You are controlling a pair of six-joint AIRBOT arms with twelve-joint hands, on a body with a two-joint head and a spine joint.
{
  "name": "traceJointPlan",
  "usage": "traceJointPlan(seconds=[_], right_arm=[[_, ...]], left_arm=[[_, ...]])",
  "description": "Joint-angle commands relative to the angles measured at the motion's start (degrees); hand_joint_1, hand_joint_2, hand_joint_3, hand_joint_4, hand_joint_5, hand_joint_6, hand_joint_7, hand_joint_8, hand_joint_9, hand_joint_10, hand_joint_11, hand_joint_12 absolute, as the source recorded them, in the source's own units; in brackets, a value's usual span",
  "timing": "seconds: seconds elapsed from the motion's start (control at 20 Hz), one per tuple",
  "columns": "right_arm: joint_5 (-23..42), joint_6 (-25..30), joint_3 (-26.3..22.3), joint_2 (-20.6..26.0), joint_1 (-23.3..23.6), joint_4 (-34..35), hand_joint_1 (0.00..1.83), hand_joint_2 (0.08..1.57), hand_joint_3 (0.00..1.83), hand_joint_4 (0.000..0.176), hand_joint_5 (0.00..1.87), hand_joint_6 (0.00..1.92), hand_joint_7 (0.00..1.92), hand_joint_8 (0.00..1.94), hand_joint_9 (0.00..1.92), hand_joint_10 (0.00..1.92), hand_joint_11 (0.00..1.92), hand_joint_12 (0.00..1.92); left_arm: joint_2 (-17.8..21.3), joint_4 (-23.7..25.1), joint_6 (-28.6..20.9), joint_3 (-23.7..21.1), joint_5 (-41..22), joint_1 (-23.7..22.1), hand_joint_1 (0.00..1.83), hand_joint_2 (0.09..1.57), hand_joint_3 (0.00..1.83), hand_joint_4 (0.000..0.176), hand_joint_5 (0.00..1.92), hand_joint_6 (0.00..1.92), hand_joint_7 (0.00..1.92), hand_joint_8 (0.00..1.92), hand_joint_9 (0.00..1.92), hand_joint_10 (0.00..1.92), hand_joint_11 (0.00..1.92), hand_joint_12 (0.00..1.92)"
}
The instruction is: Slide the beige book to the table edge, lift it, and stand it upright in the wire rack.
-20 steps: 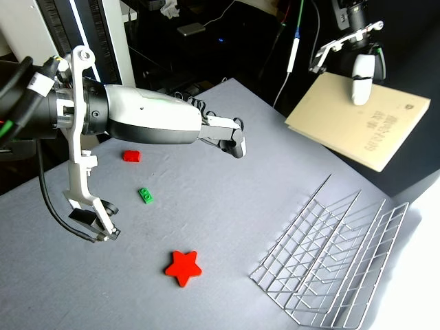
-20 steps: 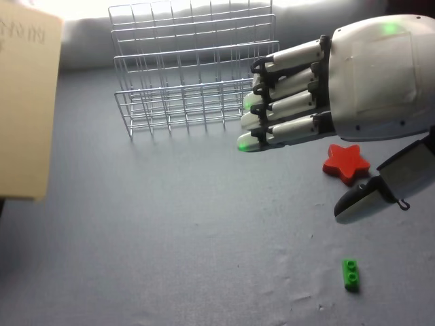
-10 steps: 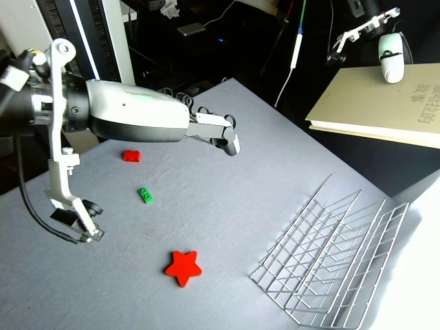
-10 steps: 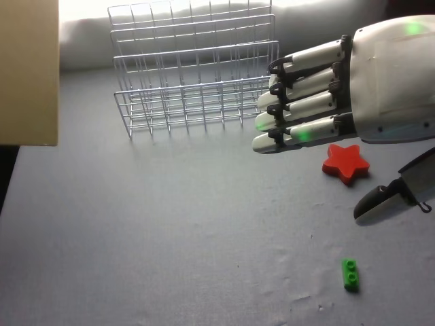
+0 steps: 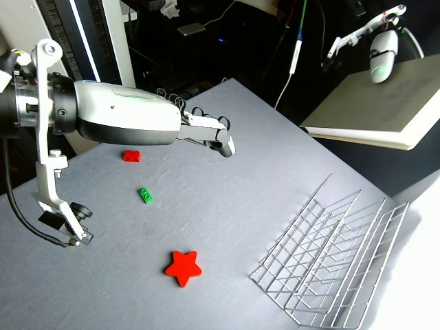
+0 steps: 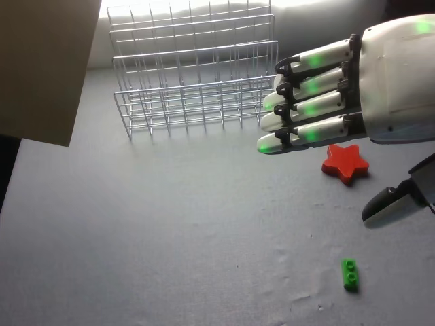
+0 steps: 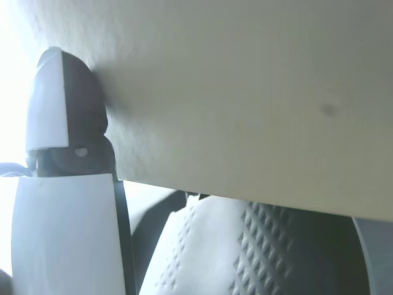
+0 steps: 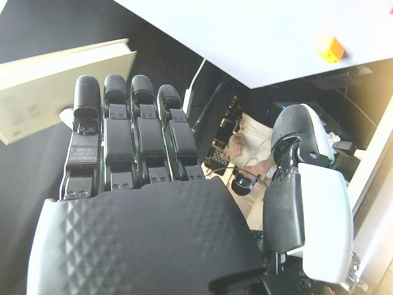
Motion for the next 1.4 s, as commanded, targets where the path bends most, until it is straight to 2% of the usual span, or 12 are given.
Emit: traceJointPlan(seconds=[0.0, 0.1, 0.25, 0.35, 0.45, 0.65, 0.75, 1.0, 1.05, 1.1, 1.25, 1.35], right_arm=[[0.03, 0.12, -0.09, 0.49, 1.18, 3.52, 0.13, 1.07, 0.00, 0.000, 0.20, 0.01, 0.24, 0.01, 0.26, 0.00, 0.00, 0.74], [0.50, 0.06, -0.09, 0.60, 1.16, 3.51, 0.14, 1.07, 0.00, 0.000, 0.23, 0.01, 0.26, 0.01, 0.28, 0.01, 0.00, 0.83], [0.69, 0.03, -0.09, 0.62, 1.14, 3.48, 0.15, 1.07, 0.00, 0.000, 0.22, 0.00, 0.25, 0.00, 0.27, 0.00, 0.00, 0.83], [0.70, 0.01, -0.09, 0.62, 1.15, 3.47, 0.19, 1.06, 0.00, 0.000, 0.22, 0.00, 0.26, 0.00, 0.29, 0.00, 0.00, 0.84], [0.91, 0.00, -0.10, 0.62, 1.14, 3.43, 0.16, 1.07, 0.00, 0.000, 0.20, 0.00, 0.25, 0.00, 0.27, 0.00, 0.00, 0.78], [1.15, -0.01, -0.11, 0.69, 1.14, 3.29, 0.13, 1.08, 0.00, 0.000, 0.19, 0.00, 0.25, 0.00, 0.27, 0.00, 0.00, 0.77], [1.37, -0.11, -0.10, 0.77, 1.12, 3.27, 0.13, 1.08, 0.00, 0.000, 0.21, 0.00, 0.25, 0.00, 0.28, 0.00, 0.00, 0.85], [2.34, -0.11, -0.09, 1.15, 1.25, 2.39, 0.14, 1.08, 0.00, 0.000, 0.19, 0.00, 0.24, 0.00, 0.26, 0.00, 0.00, 0.83], [2.86, -0.11, -0.08, 1.49, 1.36, 2.38, 0.14, 1.09, 0.00, 0.000, 0.21, 0.01, 0.26, 0.01, 0.28, 0.01, 0.00, 0.83], [3.83, -0.07, -0.08, 2.65, 1.57, 2.37, 0.10, 1.10, 0.00, 0.000, 0.21, 0.00, 0.25, 0.00, 0.28, 0.00, 0.00, 0.79], [4.91, 0.33, -0.11, 3.93, 1.87, 2.37, 0.10, 1.10, 0.00, 0.000, 0.18, 0.01, 0.23, 0.00, 0.25, 0.00, 0.00, 0.70], [5.63, 0.80, -0.55, 6.00, 2.12, 2.37, 0.11, 1.10, 0.00, 0.000, 0.20, 0.01, 0.24, 0.01, 0.26, 0.01, 0.00, 0.75]], left_arm=[[0.25, -2.82, -0.55, 0.49, -6.39, -0.59, 1.36, 1.18, 0.00, 0.000, 0.79, 1.08, 0.82, 1.32, 0.83, 1.42, 0.77, 1.38], [0.25, -5.24, 0.42, 0.64, -6.66, -0.69, 1.35, 1.21, 0.00, 0.000, 0.76, 1.15, 0.77, 1.40, 0.76, 1.47, 0.71, 1.43], [0.00, -7.19, 4.16, 0.61, -8.60, -0.68, 1.35, 1.19, 0.00, 0.000, 0.79, 1.11, 0.79, 1.34, 0.79, 1.43, 0.75, 1.35], [-0.44, -9.90, 8.56, 0.43, -10.09, -0.70, 1.35, 1.19, 0.00, 0.000, 0.77, 1.11, 0.83, 1.31, 0.82, 1.44, 0.75, 1.39], [-1.41, -15.23, 17.22, 0.38, -12.19, -0.98, 1.35, 1.20, 0.00, 0.000, 0.76, 1.16, 0.80, 1.34, 0.78, 1.44, 0.68, 1.45], [-2.62, -21.79, 27.05, -0.08, -14.31, -2.53, 1.34, 1.20, 0.00, 0.000, 0.75, 1.16, 0.80, 1.34, 0.78, 1.48, 0.66, 1.49], [-2.87, -23.48, 30.02, -0.80, -15.27, -2.72, 1.35, 1.20, 0.00, 0.000, 0.75, 1.16, 0.79, 1.36, 0.78, 1.45, 0.73, 1.41], [-3.62, -27.72, 36.42, -3.79, -17.30, -3.48, 1.35, 1.20, 0.00, 0.000, 0.76, 1.15, 0.79, 1.36, 0.77, 1.45, 0.73, 1.39], [-3.88, -29.30, 38.68, -4.57, -17.34, -3.84, 1.35, 1.21, 0.00, 0.000, 0.75, 1.17, 0.77, 1.38, 0.76, 1.46, 0.71, 1.40], [-5.02, -33.14, 43.89, -5.53, -18.35, -4.64, 1.34, 1.22, 0.00, 0.000, 0.75, 1.19, 0.73, 1.43, 0.73, 1.51, 0.65, 1.47], [-5.81, -36.01, 48.00, -5.95, -18.94, -5.36, 1.34, 1.20, 0.00, 0.000, 0.76, 1.14, 0.79, 1.36, 0.79, 1.47, 0.71, 1.42], [-6.56, -37.68, 51.79, -6.15, -19.81, -5.51, 1.35, 1.20, 0.00, 0.000, 0.76, 1.13, 0.81, 1.33, 0.79, 1.47, 0.68, 1.43]])
